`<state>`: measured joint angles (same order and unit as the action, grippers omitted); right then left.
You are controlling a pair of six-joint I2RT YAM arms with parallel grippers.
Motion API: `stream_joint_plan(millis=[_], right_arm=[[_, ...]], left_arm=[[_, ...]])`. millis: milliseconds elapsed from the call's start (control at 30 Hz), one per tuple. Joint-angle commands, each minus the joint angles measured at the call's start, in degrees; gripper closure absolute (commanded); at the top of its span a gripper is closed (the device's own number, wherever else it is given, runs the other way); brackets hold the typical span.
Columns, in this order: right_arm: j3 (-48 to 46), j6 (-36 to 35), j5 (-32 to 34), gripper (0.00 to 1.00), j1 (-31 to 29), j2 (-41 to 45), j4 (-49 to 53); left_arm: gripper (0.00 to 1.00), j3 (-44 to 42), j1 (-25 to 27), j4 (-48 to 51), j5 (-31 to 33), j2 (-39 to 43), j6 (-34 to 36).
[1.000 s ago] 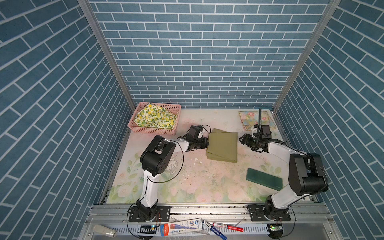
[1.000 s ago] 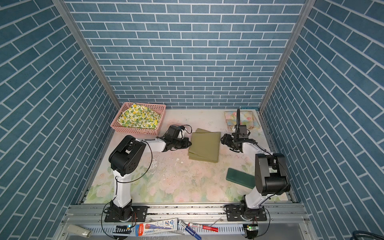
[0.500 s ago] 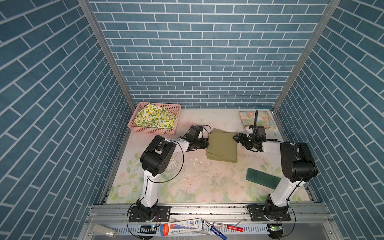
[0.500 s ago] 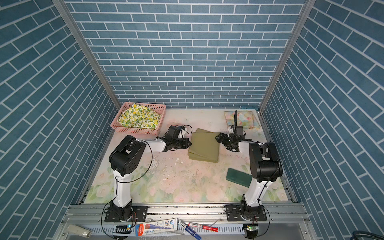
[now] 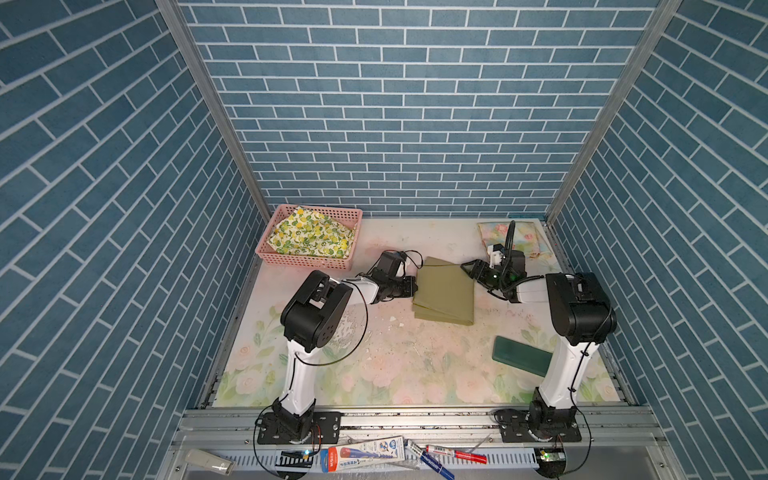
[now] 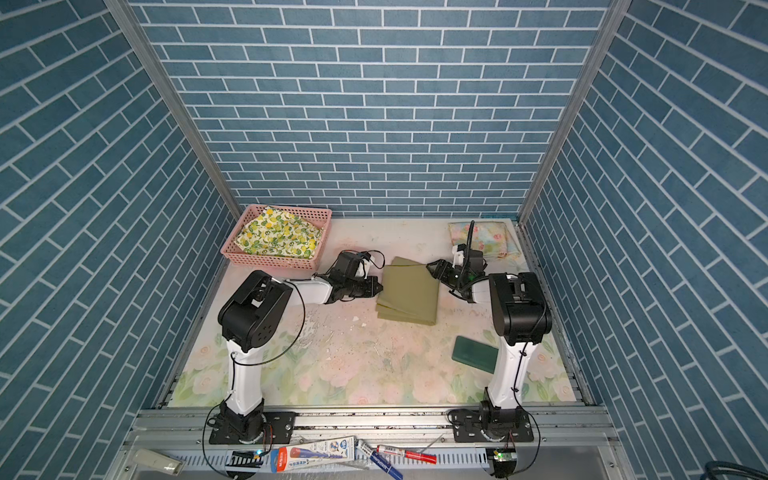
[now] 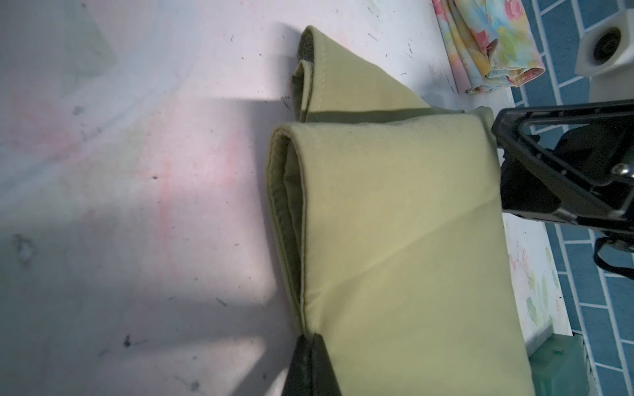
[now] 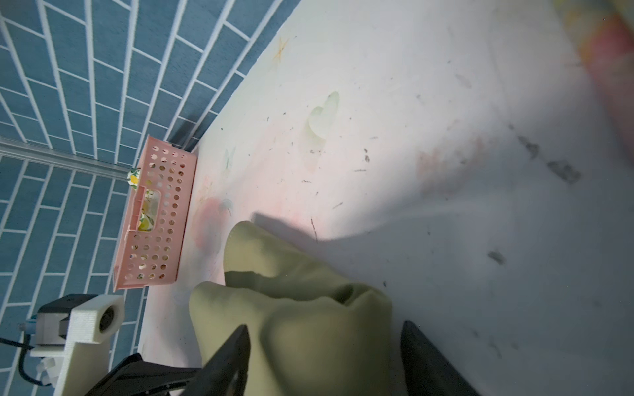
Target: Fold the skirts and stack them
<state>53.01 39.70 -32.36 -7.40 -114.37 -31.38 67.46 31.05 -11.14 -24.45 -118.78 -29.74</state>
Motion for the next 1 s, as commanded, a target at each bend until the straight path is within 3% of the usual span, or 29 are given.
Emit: stream_joint_plan(millis=[0,67,333,367,400,467,567,667,967], right_arm=[[-1.05,3.10,0.24,0.72,-0.45,-3.96,3.42],[-0.99,3.19,0.26,1.00,-0.50,-4.28,2.66],[-0.58,1.55,3.97,1.00,-0.81,-3.53,3.62],[-0.37,0.98,3.88,0.97,-0.85,-2.99,4.54],[-0.80,0.63,4.14,0.70,-0.85,-2.11,5.00],[-2.62,-0.13,5.86,0.38,-0.73,0.48,5.30],[-4.93,-3.12,9.91,0.22,-0.65,5.71,9.39],[-7.00,-5.28,11.87,0.22,-0.61,11.10,12.47],[-10.78,-4.62,12.44,0.41,-4.24,27.04,18.25]], left_arm=[[1.00,-0.53,0.04,3.93,1.97,-2.76,1.01],[1.00,-0.41,-0.02,3.93,1.96,-3.01,1.00],[1.00,0.41,0.33,4.29,1.77,-4.09,0.96],[1.00,0.53,0.42,4.49,2.01,-4.07,1.04],[1.00,0.63,0.42,4.69,2.04,-3.96,1.21],[1.00,0.63,0.43,4.87,2.22,-3.85,1.31],[1.00,0.64,0.56,4.96,2.35,-3.84,1.38],[1.00,0.65,0.60,4.99,2.46,-3.83,1.50],[1.00,-0.05,0.69,4.90,3.09,-3.41,1.76]])
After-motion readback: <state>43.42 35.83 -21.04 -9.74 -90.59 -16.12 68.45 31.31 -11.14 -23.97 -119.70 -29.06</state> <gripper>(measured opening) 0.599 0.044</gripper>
